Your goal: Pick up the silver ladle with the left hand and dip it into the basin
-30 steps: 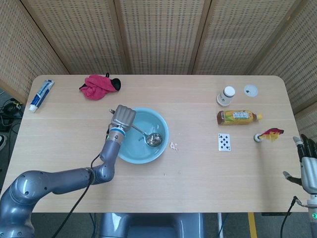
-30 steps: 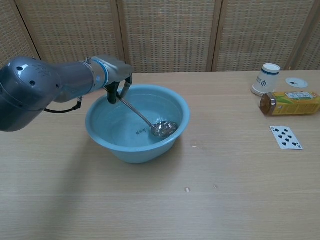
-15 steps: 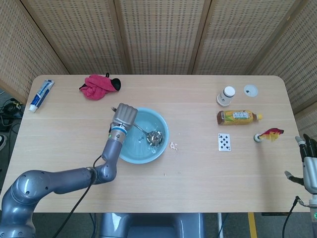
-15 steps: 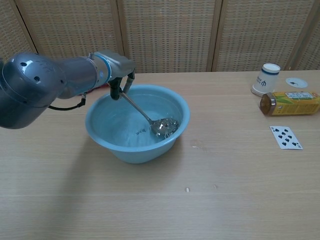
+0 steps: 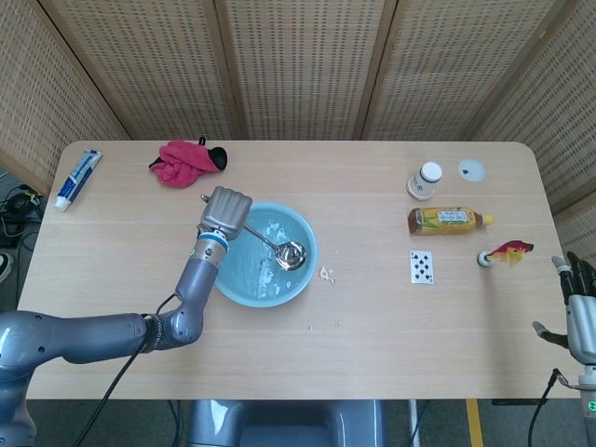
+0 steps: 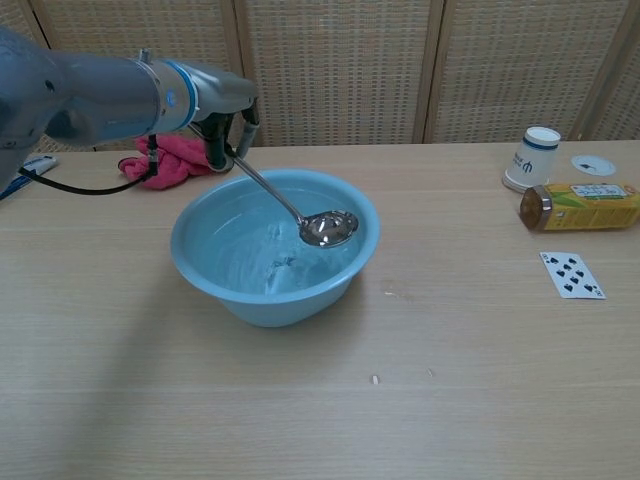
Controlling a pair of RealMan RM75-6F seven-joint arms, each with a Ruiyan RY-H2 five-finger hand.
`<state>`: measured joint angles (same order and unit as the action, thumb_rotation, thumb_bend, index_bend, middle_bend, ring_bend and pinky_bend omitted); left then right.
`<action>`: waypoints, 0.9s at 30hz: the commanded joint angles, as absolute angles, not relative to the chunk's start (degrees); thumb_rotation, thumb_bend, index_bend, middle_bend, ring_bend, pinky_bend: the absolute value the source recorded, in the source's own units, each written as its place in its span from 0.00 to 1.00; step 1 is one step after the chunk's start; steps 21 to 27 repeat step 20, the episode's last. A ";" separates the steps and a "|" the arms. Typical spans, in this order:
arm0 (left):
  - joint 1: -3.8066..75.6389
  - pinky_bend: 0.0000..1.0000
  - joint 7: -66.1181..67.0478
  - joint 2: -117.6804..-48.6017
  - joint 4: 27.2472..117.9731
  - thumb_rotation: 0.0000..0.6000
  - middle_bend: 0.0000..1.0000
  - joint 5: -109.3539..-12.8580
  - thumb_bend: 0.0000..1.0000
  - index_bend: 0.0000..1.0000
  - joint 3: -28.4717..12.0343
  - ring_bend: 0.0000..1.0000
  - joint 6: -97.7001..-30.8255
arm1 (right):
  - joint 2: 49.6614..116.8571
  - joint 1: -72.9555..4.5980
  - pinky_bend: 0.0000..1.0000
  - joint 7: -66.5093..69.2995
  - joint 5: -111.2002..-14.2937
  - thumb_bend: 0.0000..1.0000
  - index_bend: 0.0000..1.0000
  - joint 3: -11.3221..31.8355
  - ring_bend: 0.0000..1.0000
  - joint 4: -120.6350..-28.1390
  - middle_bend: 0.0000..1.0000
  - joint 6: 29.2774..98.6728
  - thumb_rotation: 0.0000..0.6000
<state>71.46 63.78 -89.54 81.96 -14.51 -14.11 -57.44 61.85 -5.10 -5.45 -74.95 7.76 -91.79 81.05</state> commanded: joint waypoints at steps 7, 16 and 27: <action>74.77 0.95 69.84 -82.57 91.72 1.00 0.96 -9.17 0.58 0.73 -15.33 0.89 -63.78 | 61.54 -4.98 0.00 -5.00 -74.91 0.00 0.00 7.91 0.00 -92.01 0.00 81.30 1.00; 75.91 0.95 70.92 -79.97 95.72 1.00 0.96 -7.99 0.58 0.74 -15.19 0.89 -66.17 | 61.35 -4.93 0.00 -4.99 -75.13 0.00 0.00 7.97 0.00 -92.42 0.00 81.65 1.00; 76.16 0.95 70.78 -79.73 96.27 1.00 0.96 -7.94 0.58 0.74 -14.86 0.89 -66.78 | 61.20 -4.86 0.00 -4.89 -75.15 0.00 0.00 7.98 0.00 -92.52 0.00 81.77 1.00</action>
